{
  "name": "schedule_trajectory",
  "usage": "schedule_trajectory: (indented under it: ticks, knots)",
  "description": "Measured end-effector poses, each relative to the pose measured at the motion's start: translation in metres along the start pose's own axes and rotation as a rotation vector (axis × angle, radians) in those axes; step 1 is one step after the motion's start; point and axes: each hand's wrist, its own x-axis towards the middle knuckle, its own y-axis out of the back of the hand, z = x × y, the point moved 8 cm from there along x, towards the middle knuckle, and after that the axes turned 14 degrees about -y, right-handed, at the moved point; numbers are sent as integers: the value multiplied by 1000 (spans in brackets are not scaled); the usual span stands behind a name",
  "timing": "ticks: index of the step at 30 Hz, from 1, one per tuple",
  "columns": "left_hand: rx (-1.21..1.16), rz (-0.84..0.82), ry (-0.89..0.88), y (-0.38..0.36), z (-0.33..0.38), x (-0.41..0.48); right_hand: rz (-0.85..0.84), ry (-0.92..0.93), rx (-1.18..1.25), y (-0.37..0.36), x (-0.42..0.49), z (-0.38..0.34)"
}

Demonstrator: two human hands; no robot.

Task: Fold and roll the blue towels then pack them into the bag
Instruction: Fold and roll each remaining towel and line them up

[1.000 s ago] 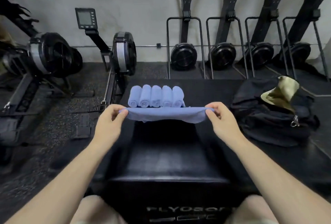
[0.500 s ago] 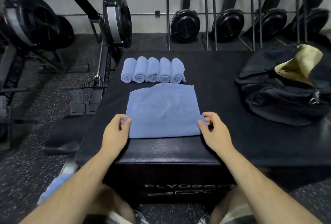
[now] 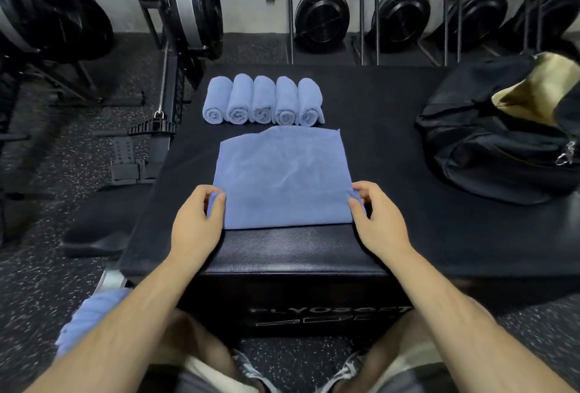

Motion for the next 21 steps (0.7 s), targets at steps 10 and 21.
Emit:
schedule_trajectory:
  ticks: [10, 21]
  knots:
    - [12, -11, -6, 0, -1, 0, 15, 54, -83, -2, -3, -9]
    - [-157, 65, 77, 11, 7, -24, -49, -76, 7, 11, -26, -9]
